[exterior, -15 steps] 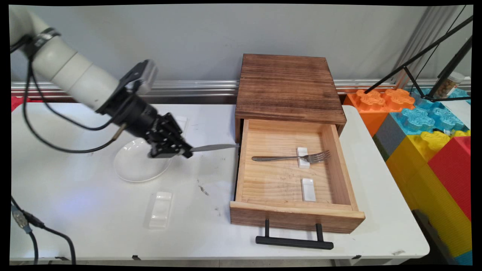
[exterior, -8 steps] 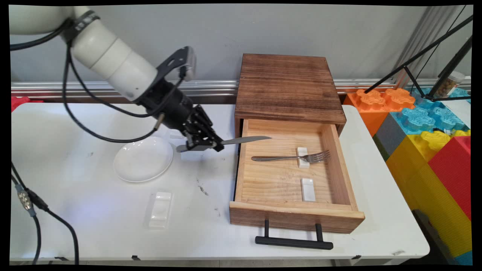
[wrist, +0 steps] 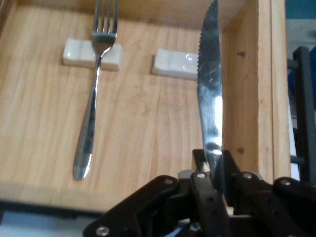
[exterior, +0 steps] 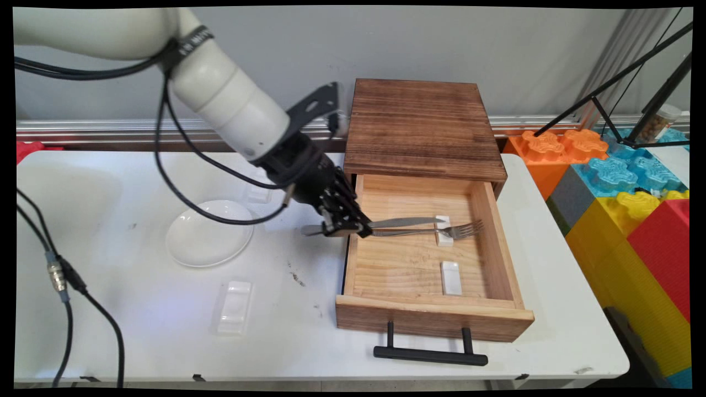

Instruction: Place the picked object into the drawer

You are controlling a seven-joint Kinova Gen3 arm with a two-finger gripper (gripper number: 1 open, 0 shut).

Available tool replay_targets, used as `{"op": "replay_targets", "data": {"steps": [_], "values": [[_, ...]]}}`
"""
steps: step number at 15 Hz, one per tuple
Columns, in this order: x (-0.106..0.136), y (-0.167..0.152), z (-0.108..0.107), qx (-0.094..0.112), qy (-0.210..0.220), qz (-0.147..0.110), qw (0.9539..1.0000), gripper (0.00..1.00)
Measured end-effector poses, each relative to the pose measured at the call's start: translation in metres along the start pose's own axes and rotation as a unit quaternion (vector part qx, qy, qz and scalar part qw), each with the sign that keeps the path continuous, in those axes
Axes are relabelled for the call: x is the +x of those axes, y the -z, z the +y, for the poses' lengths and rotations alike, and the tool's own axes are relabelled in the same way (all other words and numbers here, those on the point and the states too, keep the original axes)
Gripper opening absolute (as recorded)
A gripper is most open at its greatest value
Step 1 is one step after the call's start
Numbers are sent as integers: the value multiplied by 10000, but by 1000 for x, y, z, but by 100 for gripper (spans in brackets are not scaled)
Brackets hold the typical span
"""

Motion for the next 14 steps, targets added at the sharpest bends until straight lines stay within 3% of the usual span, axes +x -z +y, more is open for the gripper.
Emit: {"op": "replay_targets", "data": {"steps": [7, 14], "values": [[30, -52, 1, -4, -143, 14, 9999, 0], [38, -99, -1, -46, -191, 92, 9998, 0]]}}
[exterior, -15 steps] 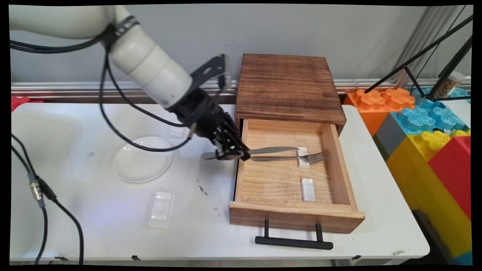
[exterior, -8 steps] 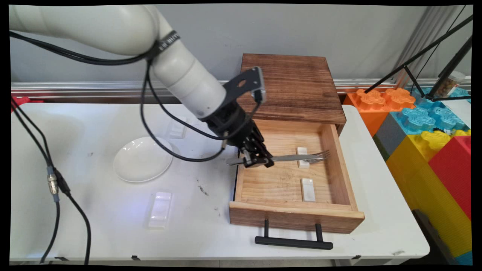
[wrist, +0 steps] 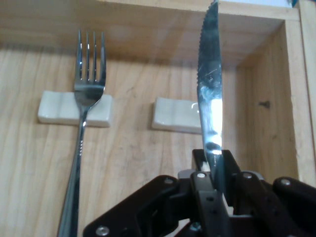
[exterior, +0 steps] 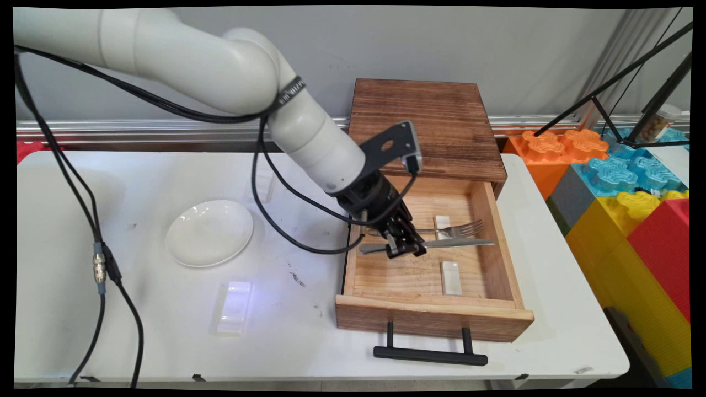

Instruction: Place the picked object into the drawer

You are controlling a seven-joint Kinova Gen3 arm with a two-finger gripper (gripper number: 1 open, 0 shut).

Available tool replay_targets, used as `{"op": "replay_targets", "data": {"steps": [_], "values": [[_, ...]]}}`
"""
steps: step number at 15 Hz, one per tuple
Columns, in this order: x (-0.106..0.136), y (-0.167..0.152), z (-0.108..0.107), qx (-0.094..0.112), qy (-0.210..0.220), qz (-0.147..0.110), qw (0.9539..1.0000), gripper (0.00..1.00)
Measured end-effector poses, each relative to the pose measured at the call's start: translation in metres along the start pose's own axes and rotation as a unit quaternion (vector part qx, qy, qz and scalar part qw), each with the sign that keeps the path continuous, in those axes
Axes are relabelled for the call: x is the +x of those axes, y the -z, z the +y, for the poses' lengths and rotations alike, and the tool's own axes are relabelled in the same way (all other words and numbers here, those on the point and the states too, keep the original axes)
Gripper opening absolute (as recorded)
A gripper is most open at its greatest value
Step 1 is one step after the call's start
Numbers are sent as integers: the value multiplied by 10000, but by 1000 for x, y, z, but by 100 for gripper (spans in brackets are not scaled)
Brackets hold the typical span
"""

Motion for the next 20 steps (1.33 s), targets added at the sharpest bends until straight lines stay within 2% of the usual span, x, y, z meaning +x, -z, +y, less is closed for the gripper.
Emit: {"op": "replay_targets", "data": {"steps": [11, 20], "values": [[-13, -46, 0, -56, -112, -14, 9999, 0], [-26, -65, -1, -62, -168, -43, 9998, 0]]}}
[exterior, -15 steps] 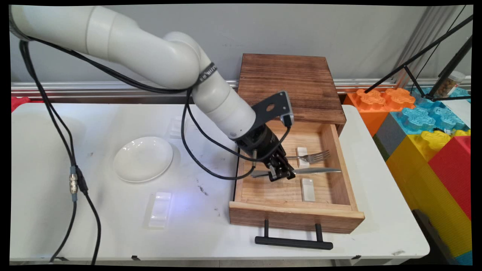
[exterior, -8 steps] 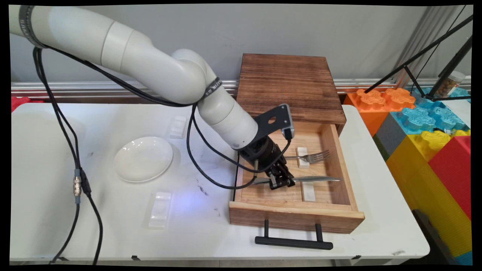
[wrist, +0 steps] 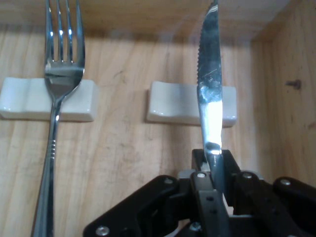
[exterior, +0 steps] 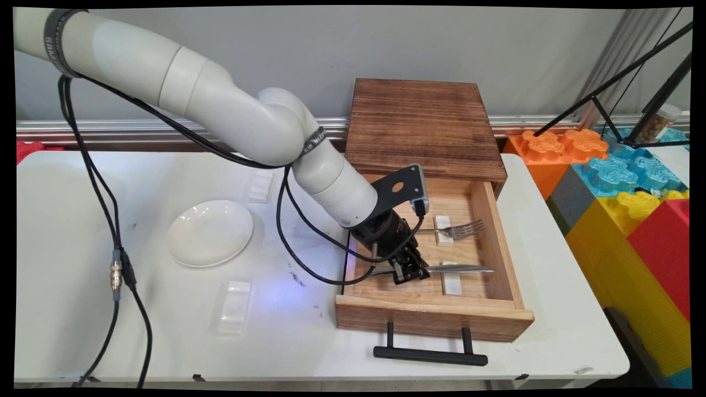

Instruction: Place the picked object into the drawer

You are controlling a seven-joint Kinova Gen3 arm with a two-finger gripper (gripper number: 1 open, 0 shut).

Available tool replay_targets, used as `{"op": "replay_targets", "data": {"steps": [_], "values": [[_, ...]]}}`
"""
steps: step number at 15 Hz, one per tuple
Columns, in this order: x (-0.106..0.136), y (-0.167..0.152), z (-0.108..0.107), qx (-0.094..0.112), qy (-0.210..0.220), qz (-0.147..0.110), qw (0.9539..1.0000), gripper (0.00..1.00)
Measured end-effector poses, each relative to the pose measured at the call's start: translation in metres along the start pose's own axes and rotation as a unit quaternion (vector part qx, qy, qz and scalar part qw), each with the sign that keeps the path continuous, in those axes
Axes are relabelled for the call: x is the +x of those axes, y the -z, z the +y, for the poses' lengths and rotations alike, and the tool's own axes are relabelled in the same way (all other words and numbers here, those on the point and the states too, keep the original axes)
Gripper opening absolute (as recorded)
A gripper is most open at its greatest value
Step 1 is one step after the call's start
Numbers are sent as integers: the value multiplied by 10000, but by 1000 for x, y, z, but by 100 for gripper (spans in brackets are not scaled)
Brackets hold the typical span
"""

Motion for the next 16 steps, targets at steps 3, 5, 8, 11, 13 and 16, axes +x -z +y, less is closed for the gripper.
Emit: {"op": "replay_targets", "data": {"steps": [3, 5, 8, 11, 13, 16], "values": [[-3, -4, -1, 9, -9, -3, 10000, 0], [-5, -7, -1, 12, -16, -6, 10000, 0], [-8, -9, -1, 6, -26, -9, 10000, 0], [-12, -11, 0, -6, -38, -9, 10000, 0], [-13, -12, 0, -1, -42, -6, 10000, 0], [-15, -15, 0, 15, -38, -6, 10000, 0]]}}
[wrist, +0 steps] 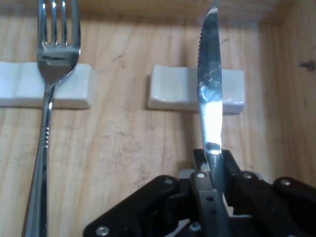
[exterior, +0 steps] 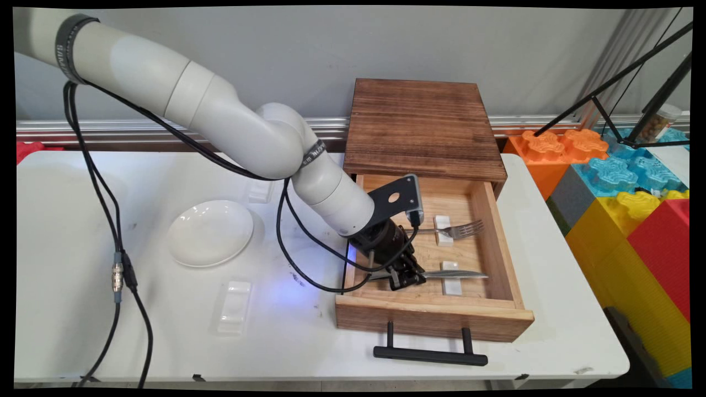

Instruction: Place the picked object into the drawer

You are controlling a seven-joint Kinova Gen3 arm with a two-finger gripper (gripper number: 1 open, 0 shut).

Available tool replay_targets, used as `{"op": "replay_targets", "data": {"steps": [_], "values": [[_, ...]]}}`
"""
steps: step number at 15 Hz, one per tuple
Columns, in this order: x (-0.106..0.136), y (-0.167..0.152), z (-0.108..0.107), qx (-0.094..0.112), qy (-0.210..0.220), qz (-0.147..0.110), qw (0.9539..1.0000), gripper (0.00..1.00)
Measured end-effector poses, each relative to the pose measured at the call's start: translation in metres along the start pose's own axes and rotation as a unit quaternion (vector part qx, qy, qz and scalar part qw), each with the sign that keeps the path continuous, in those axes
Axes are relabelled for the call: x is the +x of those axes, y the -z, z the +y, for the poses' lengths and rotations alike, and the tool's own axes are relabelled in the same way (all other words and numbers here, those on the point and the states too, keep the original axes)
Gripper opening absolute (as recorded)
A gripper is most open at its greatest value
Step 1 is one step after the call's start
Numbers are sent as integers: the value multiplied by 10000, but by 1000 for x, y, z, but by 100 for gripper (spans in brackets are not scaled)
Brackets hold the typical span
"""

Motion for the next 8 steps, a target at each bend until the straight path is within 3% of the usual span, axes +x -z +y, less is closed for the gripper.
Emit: {"op": "replay_targets", "data": {"steps": [8], "values": [[-2, -7, 0, -20, 17, 12, 10000, 0]]}}
